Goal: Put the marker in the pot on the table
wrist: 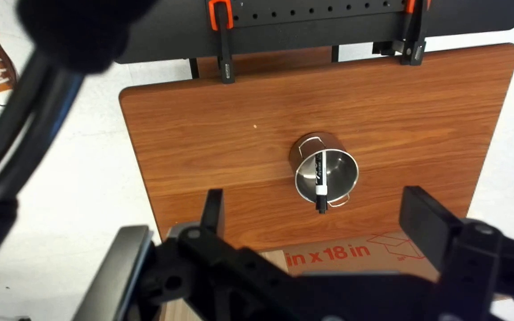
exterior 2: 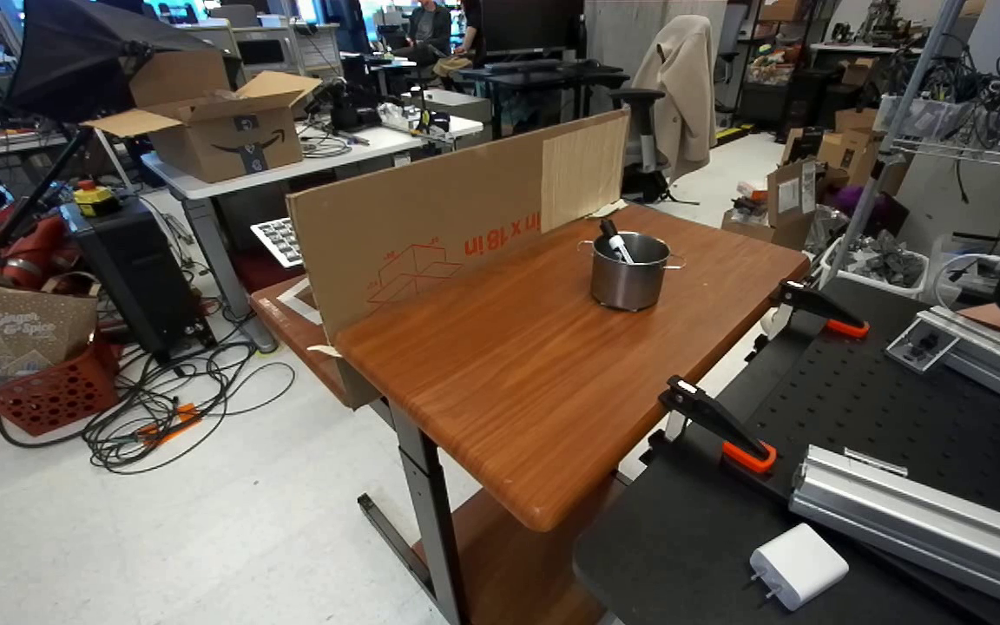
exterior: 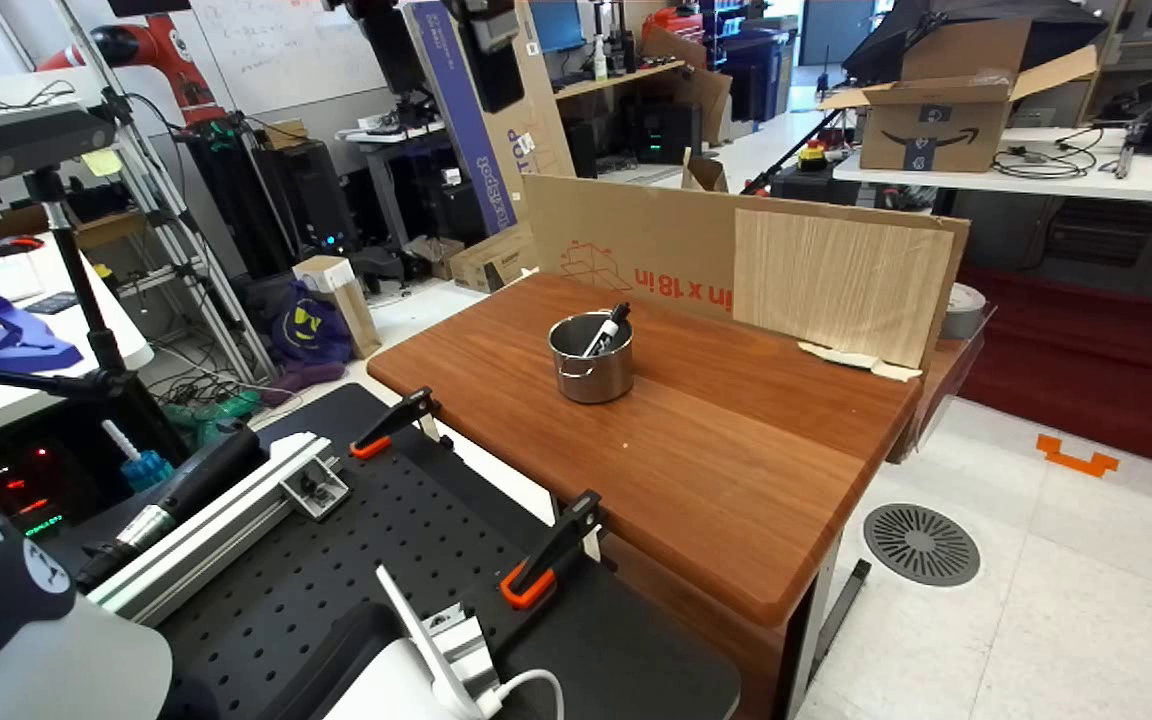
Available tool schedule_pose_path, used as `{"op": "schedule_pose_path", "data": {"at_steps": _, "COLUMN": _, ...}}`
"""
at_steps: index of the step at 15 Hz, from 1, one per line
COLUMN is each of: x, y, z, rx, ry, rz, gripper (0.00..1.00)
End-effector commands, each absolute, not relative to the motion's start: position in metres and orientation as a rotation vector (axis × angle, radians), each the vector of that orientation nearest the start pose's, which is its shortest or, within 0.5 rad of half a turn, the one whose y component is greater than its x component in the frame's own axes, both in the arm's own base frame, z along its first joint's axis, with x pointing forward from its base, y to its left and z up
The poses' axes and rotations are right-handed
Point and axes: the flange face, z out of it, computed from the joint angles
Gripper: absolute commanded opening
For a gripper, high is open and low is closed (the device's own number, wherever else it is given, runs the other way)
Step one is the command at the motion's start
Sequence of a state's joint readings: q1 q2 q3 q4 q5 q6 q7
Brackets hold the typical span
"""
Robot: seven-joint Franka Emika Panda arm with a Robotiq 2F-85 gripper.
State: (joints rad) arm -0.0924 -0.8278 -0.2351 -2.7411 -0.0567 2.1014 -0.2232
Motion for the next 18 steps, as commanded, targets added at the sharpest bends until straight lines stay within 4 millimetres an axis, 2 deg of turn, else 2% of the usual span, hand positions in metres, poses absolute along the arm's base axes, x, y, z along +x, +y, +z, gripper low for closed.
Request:
{"op": "schedule_pose_path", "data": {"at_steps": 1, "x": 0.332, "y": -0.081, "z": 0.453, "rx": -3.027, "ry": 0.021, "rz": -0.379, "gripper": 1.00}}
{"op": "schedule_pose_path", "data": {"at_steps": 6, "x": 0.370, "y": -0.042, "z": 0.424, "rx": -2.970, "ry": -0.029, "rz": -0.413, "gripper": 1.00}}
{"op": "schedule_pose_path", "data": {"at_steps": 13, "x": 0.429, "y": -0.023, "z": 0.370, "rx": -2.941, "ry": 0.047, "rz": -0.369, "gripper": 1.00}}
{"op": "schedule_pose_path", "data": {"at_steps": 18, "x": 0.476, "y": -0.008, "z": 0.324, "rx": -2.946, "ry": 0.097, "rz": -0.295, "gripper": 1.00}}
